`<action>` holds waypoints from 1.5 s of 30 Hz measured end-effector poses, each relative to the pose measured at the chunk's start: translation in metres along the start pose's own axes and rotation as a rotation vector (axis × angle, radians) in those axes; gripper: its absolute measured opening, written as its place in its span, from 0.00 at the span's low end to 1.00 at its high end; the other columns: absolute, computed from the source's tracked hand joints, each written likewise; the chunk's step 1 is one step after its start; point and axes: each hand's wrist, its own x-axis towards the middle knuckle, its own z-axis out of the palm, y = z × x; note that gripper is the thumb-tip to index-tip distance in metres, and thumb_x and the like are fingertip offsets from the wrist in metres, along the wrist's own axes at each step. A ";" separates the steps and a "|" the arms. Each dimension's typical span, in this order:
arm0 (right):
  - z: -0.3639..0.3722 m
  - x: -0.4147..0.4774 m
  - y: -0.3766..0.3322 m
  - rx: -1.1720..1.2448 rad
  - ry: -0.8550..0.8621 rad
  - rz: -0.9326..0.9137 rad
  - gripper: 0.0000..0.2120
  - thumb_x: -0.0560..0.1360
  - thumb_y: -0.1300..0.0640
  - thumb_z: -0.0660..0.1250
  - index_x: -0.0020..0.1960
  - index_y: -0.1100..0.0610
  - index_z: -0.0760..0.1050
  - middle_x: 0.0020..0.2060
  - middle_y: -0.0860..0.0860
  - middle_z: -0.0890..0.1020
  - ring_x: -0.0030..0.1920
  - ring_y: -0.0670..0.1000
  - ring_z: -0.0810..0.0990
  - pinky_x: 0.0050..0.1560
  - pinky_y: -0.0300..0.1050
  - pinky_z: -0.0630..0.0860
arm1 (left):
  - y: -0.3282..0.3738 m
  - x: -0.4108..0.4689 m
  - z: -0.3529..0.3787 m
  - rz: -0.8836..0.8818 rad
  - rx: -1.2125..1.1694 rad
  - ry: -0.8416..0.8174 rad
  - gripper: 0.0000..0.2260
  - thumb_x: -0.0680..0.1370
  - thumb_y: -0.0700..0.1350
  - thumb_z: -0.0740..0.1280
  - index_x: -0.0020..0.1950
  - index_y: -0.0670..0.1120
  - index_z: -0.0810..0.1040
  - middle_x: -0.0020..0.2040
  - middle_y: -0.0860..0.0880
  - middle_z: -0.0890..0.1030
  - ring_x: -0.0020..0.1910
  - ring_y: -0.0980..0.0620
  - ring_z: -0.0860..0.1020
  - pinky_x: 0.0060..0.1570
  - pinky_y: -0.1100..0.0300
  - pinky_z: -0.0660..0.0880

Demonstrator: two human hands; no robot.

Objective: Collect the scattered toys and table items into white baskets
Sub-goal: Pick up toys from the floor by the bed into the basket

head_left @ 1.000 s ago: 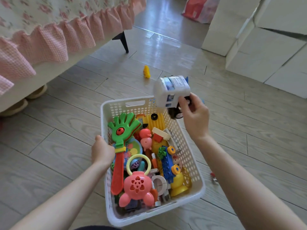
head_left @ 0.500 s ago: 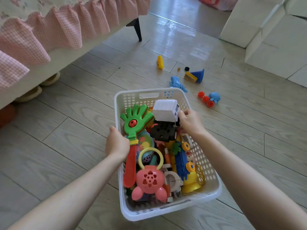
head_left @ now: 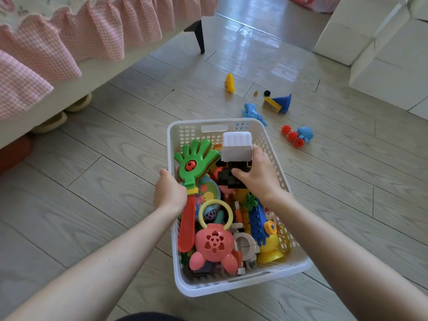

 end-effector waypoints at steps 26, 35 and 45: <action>0.022 0.003 0.004 0.056 -0.143 -0.040 0.28 0.77 0.65 0.60 0.73 0.50 0.58 0.65 0.52 0.73 0.62 0.53 0.72 0.55 0.42 0.67 | -0.002 0.001 -0.002 0.015 -0.027 -0.011 0.08 0.75 0.33 0.59 0.49 0.42 0.62 0.47 0.42 0.74 0.44 0.43 0.73 0.43 0.49 0.76; 0.031 0.031 -0.013 -0.043 -0.261 -0.057 0.24 0.78 0.59 0.59 0.72 0.51 0.58 0.61 0.54 0.76 0.58 0.55 0.75 0.49 0.45 0.72 | 0.000 -0.001 -0.003 0.007 -0.043 -0.011 0.08 0.74 0.34 0.59 0.51 0.41 0.64 0.50 0.38 0.76 0.50 0.37 0.76 0.48 0.46 0.75; 0.040 0.028 -0.017 0.029 -0.119 0.060 0.13 0.79 0.60 0.58 0.62 0.62 0.70 0.57 0.58 0.76 0.56 0.56 0.74 0.47 0.42 0.69 | -0.004 0.003 0.001 0.025 -0.054 -0.027 0.12 0.74 0.38 0.66 0.53 0.41 0.65 0.45 0.43 0.74 0.48 0.41 0.76 0.43 0.52 0.74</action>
